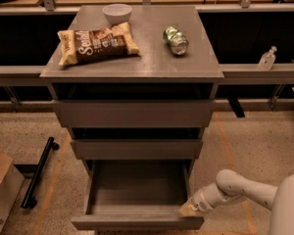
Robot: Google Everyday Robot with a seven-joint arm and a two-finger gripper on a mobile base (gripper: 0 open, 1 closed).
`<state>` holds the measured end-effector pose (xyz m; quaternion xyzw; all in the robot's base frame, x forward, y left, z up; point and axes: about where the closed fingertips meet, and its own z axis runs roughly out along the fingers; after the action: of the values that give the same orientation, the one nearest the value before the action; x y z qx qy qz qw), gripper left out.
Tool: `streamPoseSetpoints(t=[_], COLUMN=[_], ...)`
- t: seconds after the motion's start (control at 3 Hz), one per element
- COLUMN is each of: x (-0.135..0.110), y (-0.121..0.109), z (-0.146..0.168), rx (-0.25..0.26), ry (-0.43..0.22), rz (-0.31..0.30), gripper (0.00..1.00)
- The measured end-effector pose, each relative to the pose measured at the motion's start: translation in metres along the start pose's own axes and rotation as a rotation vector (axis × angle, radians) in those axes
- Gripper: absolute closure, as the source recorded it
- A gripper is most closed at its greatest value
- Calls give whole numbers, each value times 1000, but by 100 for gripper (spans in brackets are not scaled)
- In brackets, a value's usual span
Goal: Close bottom drawer
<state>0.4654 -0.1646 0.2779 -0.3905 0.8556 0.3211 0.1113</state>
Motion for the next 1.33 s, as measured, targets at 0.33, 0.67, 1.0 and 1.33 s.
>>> streamPoseSetpoints(t=[0.33,0.67,1.0,1.33], x=[4,17,33,52], y=[2,1,1,-2], z=[13,24,28,33], rx=[-19,-28,-28,-36], ry=[43,77,100,118], rz=[-7,9,36,81], gripper=[100,100,100,100])
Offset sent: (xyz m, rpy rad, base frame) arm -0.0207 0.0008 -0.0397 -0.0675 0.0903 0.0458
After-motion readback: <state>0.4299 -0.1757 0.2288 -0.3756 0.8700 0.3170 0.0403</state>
